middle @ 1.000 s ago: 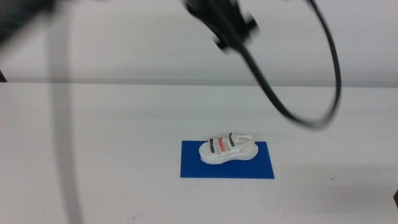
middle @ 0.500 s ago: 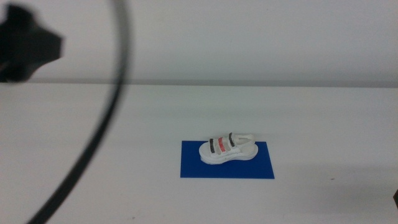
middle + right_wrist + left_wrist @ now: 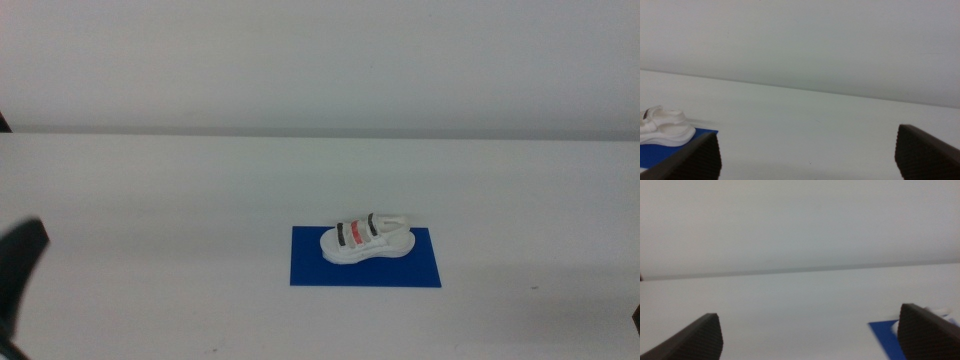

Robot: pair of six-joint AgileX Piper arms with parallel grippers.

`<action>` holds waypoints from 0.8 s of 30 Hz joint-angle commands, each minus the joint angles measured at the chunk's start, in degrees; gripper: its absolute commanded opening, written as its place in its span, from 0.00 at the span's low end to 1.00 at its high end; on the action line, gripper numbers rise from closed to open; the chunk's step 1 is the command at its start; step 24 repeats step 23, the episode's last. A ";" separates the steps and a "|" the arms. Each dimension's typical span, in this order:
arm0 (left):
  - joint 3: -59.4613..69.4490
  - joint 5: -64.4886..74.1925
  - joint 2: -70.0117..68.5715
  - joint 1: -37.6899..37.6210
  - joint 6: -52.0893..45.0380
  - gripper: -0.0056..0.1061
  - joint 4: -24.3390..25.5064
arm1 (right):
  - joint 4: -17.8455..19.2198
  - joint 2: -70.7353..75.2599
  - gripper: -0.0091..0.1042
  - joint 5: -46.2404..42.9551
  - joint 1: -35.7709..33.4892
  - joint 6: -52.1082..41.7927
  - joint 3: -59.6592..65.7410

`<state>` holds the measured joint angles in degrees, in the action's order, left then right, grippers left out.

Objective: Use one arm to grab the shoe from the table and place it on the mat.

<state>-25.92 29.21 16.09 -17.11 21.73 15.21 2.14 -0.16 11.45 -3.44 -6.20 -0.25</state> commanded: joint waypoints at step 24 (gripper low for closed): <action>28.14 -23.34 -18.17 19.08 -11.46 0.89 -10.08 | 0.08 2.16 0.90 -0.39 0.02 -0.01 2.44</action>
